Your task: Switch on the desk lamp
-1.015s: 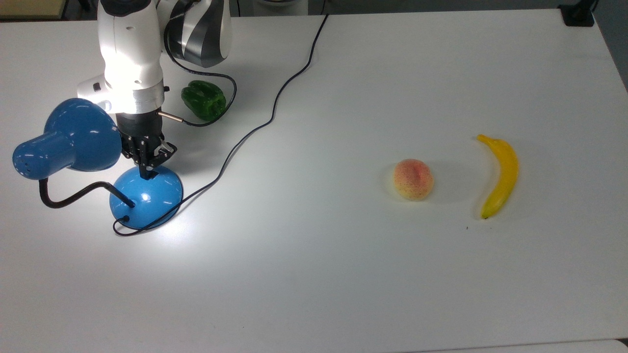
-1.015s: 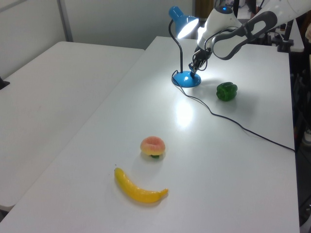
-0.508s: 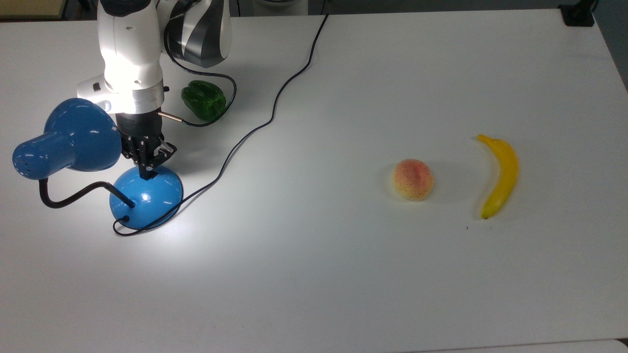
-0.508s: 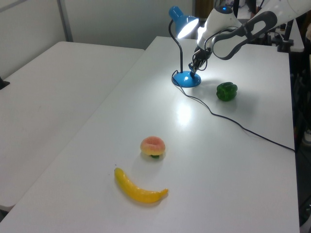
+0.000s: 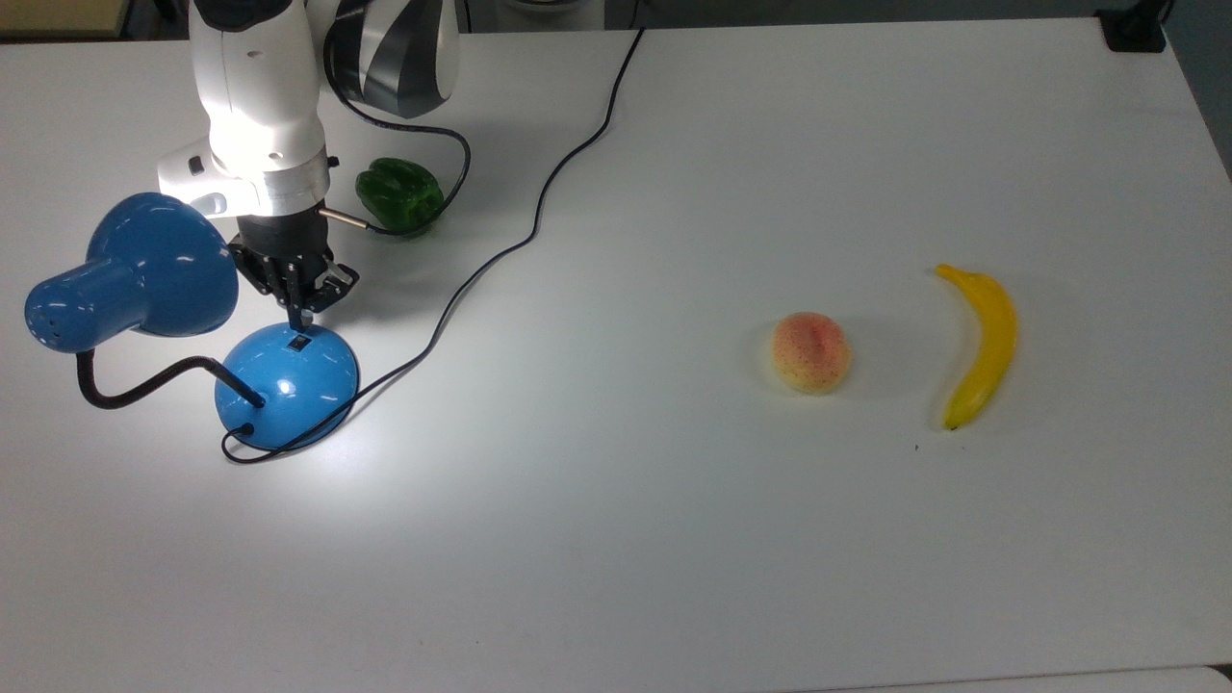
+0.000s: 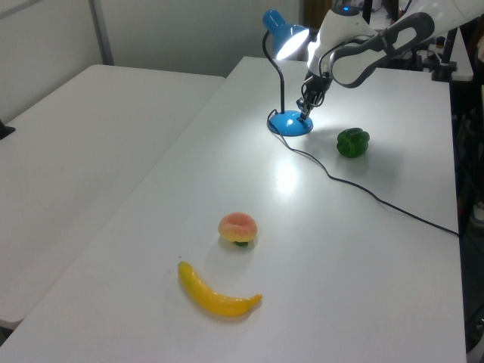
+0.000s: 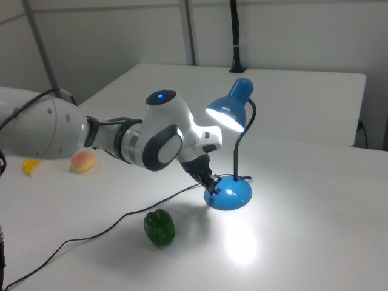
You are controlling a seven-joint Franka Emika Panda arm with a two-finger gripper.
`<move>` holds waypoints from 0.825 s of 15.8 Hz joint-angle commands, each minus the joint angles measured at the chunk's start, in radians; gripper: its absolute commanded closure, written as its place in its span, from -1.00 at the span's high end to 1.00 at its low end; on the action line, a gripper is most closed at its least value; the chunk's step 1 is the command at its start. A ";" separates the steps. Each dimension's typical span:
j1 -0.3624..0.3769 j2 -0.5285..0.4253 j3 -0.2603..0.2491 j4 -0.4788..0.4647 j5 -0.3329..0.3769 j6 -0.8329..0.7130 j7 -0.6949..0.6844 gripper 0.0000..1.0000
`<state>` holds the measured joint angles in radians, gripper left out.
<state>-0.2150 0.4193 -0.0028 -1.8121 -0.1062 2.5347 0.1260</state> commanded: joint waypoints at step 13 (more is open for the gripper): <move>0.203 -0.332 0.072 0.010 -0.020 -0.635 -0.110 -1.00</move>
<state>-0.0747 0.1791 0.0861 -1.7927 -0.1141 2.0178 0.0859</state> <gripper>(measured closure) 0.991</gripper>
